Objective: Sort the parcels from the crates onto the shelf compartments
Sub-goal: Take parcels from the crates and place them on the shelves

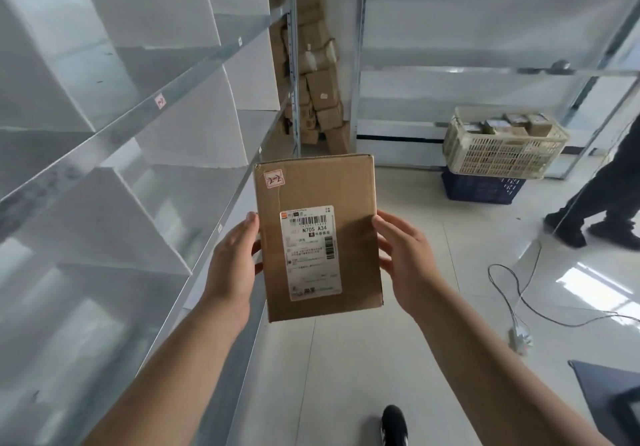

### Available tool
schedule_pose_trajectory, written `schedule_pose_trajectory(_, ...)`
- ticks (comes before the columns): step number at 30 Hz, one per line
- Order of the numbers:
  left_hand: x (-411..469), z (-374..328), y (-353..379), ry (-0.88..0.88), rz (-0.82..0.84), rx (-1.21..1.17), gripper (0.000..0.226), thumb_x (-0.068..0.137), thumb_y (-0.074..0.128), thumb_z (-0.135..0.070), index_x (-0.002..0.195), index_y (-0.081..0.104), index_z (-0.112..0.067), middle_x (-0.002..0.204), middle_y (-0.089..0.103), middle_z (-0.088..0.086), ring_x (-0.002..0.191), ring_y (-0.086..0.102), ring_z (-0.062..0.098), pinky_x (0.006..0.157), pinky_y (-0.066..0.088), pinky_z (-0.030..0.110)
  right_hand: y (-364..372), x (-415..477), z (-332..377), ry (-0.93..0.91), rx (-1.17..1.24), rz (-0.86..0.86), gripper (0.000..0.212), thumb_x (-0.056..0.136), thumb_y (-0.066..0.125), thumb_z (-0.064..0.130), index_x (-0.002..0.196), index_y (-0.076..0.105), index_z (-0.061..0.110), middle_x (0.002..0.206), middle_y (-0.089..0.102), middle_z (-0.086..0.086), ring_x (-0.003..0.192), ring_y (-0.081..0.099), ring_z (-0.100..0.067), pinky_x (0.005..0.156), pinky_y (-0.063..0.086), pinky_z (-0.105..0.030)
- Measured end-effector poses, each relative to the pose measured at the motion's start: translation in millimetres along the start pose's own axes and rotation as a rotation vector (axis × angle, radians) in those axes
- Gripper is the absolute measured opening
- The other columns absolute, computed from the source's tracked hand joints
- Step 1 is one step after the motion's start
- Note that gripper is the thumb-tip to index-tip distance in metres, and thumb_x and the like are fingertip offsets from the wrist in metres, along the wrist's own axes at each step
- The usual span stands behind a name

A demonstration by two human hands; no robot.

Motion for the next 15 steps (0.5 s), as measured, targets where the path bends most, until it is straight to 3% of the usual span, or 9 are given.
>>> schedule_pose_trajectory(2,21,3,15,-0.023,-0.025,0.015,0.041,0.109,0.044,-0.055,0.115,0.078,-0.034,0.115,0.078,-0.012,0.122,0.066,0.021,0.096,0.05,0.043,-4,29,4,0.021,-0.004,0.032,0.016,0.107,0.06,0.021,0.118,0.071,0.023,0.119,0.076,-0.002,0.125,0.065,-0.023,0.094,0.054,-0.039)
schedule_pose_trajectory(4,39,3,34,-0.037,-0.061,-0.001,0.038,0.109,0.046,-0.05,0.118,0.077,-0.03,0.111,0.08,-0.009,0.116,0.069,0.02,0.086,0.05,0.04,-8,60,8,0.035,-0.013,0.077,0.014,0.108,0.059,0.022,0.115,0.07,0.027,0.121,0.075,-0.001,0.126,0.064,-0.022,0.1,0.053,-0.042)
schedule_pose_trajectory(7,63,3,63,-0.059,-0.127,-0.007,0.033,0.109,0.048,-0.044,0.111,0.078,-0.031,0.106,0.081,-0.009,0.109,0.072,0.019,0.081,0.048,0.038,-15,107,15,0.065,-0.026,0.132,0.017,0.108,0.058,0.02,0.116,0.071,0.027,0.122,0.076,-0.003,0.126,0.065,-0.022,0.105,0.052,-0.044)
schedule_pose_trajectory(10,86,9,82,-0.056,-0.184,-0.019,0.032,0.108,0.049,-0.045,0.108,0.078,-0.033,0.108,0.08,-0.008,0.112,0.07,0.021,0.084,0.048,0.04,-18,150,23,0.072,-0.047,0.201,0.019,0.108,0.058,0.017,0.118,0.071,0.026,0.121,0.076,-0.002,0.122,0.067,-0.019,0.104,0.051,-0.041)
schedule_pose_trajectory(15,121,12,83,-0.045,-0.247,-0.034,0.034,0.102,0.053,-0.05,0.122,0.076,-0.035,0.119,0.078,-0.006,0.12,0.068,0.021,0.093,0.048,0.045,-1,208,22,0.107,-0.072,0.309,0.023,0.108,0.056,0.014,0.119,0.073,0.024,0.115,0.078,-0.001,0.113,0.068,-0.017,0.096,0.053,-0.036)
Point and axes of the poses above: each hand's wrist, its own x-axis towards the middle knuckle, its own y-axis out of the palm, z = x × y, the point moved 6 cm from there along x, towards the middle knuckle
